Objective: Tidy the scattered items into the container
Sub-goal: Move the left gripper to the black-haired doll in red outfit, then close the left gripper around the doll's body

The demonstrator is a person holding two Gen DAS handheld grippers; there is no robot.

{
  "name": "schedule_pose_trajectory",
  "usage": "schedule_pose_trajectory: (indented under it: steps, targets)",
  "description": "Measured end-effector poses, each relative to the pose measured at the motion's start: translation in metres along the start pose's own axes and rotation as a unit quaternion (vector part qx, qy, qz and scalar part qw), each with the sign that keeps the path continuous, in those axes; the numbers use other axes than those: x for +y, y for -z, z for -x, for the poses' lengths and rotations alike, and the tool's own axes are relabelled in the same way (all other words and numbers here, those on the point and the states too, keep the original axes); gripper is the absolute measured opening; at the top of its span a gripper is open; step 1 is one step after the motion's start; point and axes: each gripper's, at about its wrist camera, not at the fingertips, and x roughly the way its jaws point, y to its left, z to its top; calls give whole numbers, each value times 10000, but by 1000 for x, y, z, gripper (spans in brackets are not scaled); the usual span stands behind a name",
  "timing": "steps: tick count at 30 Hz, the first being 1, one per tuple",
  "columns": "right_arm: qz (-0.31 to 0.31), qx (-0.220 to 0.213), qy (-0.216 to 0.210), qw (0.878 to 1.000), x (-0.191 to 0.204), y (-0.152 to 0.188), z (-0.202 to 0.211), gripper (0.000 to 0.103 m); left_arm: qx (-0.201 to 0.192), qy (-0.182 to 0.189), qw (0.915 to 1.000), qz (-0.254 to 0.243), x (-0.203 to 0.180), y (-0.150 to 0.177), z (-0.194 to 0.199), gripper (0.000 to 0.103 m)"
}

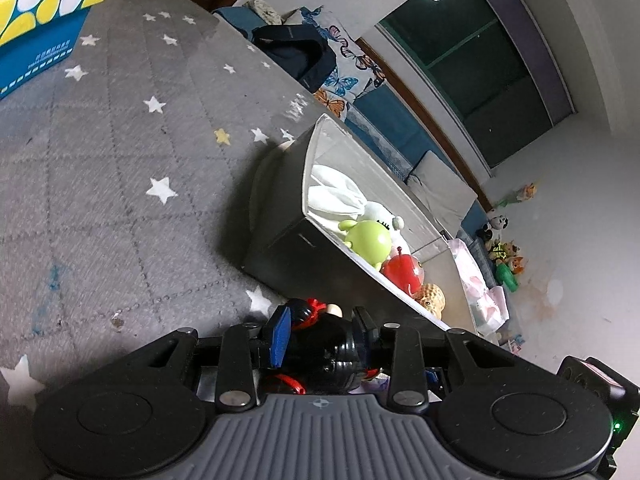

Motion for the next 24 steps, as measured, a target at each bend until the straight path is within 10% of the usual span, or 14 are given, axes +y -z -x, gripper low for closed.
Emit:
schedule_pose_trajectory:
  steps: [24]
  targets:
    - [-94, 177, 182, 9996, 5, -1, -18, 91, -105, 272, 9990, 334, 14, 5, -8, 38]
